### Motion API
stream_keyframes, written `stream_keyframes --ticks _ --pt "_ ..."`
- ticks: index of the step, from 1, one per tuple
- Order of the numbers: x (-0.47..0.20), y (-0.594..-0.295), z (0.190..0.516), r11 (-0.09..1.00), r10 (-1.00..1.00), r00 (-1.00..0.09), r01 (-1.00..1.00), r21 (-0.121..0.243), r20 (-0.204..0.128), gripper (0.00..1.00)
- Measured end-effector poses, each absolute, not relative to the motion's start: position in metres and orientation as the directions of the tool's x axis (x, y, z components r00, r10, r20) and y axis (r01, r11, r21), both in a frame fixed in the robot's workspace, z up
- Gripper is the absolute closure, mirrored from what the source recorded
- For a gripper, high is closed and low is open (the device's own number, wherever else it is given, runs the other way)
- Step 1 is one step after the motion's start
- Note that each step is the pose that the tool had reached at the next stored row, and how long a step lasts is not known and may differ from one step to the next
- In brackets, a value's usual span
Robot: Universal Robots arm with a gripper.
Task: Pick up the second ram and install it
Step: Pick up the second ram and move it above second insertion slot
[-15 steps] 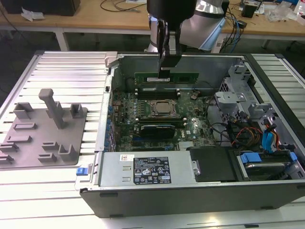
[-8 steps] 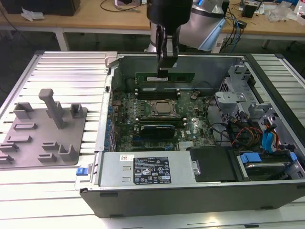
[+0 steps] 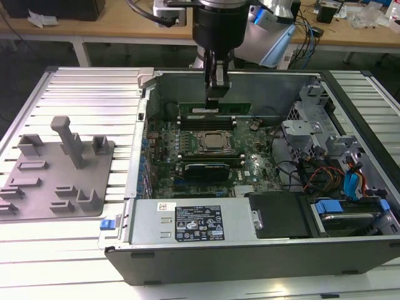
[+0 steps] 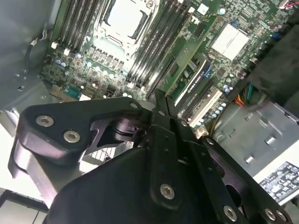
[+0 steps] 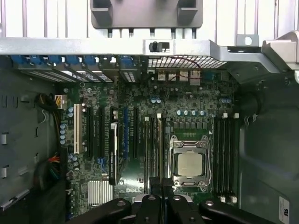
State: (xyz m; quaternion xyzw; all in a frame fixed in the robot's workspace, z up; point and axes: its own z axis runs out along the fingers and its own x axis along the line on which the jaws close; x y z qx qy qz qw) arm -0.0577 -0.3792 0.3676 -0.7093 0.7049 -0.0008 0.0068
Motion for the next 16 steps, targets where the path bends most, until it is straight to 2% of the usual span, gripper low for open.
stream_keyframes --ticks 11,16 --pt "-0.054 -0.374 0.336 -0.006 -1.000 0.006 -1.000 -0.010 -0.007 0.90" --pt "-0.053 -0.374 0.334 -0.006 -1.000 0.006 -1.000 -0.010 -0.007 0.90"
